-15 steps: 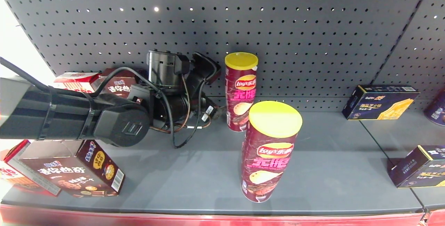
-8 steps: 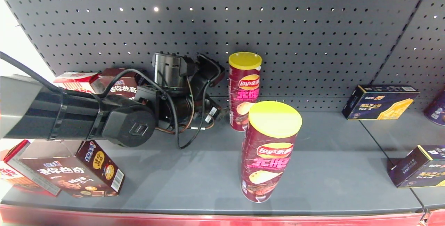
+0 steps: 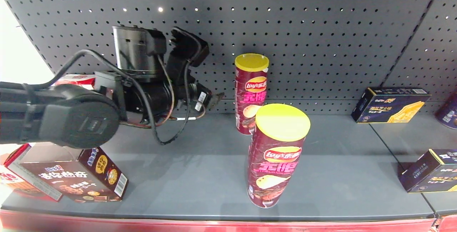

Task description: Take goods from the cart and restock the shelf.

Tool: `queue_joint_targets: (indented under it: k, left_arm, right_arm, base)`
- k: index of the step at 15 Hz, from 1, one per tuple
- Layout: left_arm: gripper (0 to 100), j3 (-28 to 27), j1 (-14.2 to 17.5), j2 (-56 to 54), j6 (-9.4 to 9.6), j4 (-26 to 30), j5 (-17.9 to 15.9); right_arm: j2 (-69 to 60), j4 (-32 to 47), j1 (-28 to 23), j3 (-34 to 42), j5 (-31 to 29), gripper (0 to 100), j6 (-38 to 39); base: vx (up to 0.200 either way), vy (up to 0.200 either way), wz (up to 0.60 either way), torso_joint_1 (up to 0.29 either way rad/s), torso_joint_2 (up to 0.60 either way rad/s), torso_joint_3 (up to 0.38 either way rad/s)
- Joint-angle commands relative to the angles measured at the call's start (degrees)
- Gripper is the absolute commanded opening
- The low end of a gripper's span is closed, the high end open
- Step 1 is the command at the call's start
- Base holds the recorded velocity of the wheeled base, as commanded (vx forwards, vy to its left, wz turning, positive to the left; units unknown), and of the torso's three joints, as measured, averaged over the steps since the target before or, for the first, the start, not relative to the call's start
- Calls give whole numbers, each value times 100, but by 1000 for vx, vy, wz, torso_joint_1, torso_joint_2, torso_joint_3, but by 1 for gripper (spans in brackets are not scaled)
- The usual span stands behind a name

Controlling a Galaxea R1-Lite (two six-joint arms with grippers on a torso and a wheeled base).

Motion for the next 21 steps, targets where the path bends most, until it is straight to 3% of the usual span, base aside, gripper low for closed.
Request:
queue_joint_targets:
  k: [1, 2, 4, 6, 8, 10, 11, 12, 15, 17, 19, 21]
  left_arm:
    - [100, 749, -239, -1265, -537, -6, 11]
    - [100, 1048, -318, -1590, -704, -6, 46]
    - [100, 1725, -344, -2443, -827, -137, 28]
    - [100, 2586, -362, -3770, -854, -436, 2]
    - [100, 2859, -362, -4359, -845, -392, 11]
    - [100, 3658, -160, -6055, -854, -304, 28]
    - [100, 3658, -160, -6055, -854, -304, 28]
    - [100, 4124, 649, -7224, -863, 74, 2]
    - [100, 5223, 1976, -8208, -880, 179, -25]
    - [100, 5741, 2363, -8718, -898, 241, -25]
    - [100, 6295, 2495, -9272, -1074, 249, -25]
    - [100, 6814, 2767, -9878, -1100, 399, -33]
  right_arm:
    - [7, -4, -1, 0, 0, 100, -1]
    - [7, -4, -1, 0, 0, 100, -1]
    - [7, -4, -1, 0, 0, 100, -1]
    - [7, -4, -1, 0, 0, 100, -1]
    - [7, -4, -1, 0, 0, 100, -1]
    - [7, -4, -1, 0, 0, 100, -1]
    - [7, -4, -1, 0, 0, 100, -1]
    - [7, -4, -1, 0, 0, 100, -1]
    - [7, -4, -1, 0, 0, 100, -1]
    - [7, -4, -1, 0, 0, 100, -1]
    - [7, -4, -1, 0, 0, 100, -1]
    - [7, -4, -1, 0, 0, 100, -1]
  base:
    - [0, 0, 0, 0, 0, 0]
    - [0, 0, 0, 0, 0, 0]
    - [0, 0, 0, 0, 0, 0]
    - [0, 0, 0, 0, 0, 0]
    - [0, 0, 0, 0, 0, 0]
    - [0, 0, 0, 0, 0, 0]
    - [0, 0, 0, 0, 0, 0]
    - [0, 0, 0, 0, 0, 0]
    - [0, 0, 0, 0, 0, 0]
    - [0, 0, 0, 0, 0, 0]
    - [0, 0, 0, 0, 0, 0]
    - [0, 0, 0, 0, 0, 0]
